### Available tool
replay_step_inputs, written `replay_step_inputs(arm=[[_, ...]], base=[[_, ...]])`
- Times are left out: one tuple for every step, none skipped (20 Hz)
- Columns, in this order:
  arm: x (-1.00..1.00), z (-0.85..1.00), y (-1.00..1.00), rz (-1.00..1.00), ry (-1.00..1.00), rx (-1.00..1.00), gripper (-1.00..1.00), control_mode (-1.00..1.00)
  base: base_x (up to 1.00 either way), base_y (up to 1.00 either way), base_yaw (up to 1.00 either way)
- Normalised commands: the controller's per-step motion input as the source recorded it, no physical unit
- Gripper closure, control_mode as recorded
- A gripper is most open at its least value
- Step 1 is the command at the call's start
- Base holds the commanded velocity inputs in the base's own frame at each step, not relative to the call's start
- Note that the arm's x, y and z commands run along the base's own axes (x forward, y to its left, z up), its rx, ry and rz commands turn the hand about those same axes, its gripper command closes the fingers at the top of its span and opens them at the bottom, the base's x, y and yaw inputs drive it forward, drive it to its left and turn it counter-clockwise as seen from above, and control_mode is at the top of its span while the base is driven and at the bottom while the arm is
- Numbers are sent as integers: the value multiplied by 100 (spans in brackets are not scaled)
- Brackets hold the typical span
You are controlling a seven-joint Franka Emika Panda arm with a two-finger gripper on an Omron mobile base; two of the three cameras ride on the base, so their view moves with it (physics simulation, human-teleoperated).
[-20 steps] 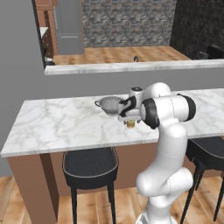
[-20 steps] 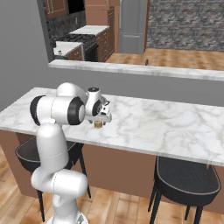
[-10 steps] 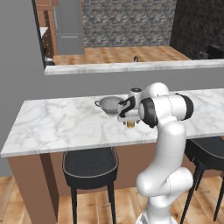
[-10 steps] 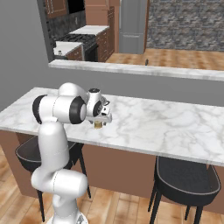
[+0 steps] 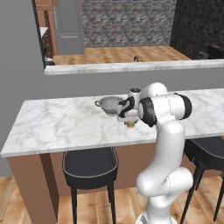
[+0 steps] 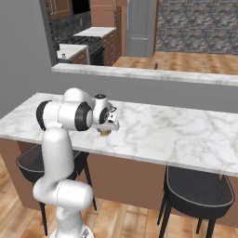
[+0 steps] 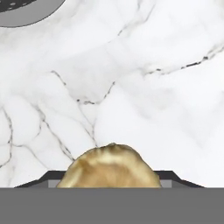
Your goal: Pick the candle and jar from the dining table and place them in the open cabinet. Close the cabinet after placing the objects.
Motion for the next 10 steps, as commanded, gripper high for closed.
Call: replay_step_inputs(arm=[[0, 0, 0, 0, 0, 0, 100, -100], [0, 0, 0, 0, 0, 0, 100, -100], [0, 0, 0, 0, 0, 0, 100, -100], [0, 0, 0, 0, 0, 0, 100, -100], [0, 0, 0, 0, 0, 0, 100, -100], [0, 0, 0, 0, 0, 0, 100, -100], [0, 0, 0, 0, 0, 0, 100, -100], [0, 0, 0, 0, 1, 0, 100, -100], [0, 0, 0, 0, 1, 0, 100, -100], [0, 0, 0, 0, 0, 0, 100, -100]], base=[[0, 0, 0], [0, 0, 0], [0, 0, 0], [0, 0, 0], [0, 0, 0], [0, 0, 0], [0, 0, 0], [0, 0, 0], [0, 0, 0], [0, 0, 0]])
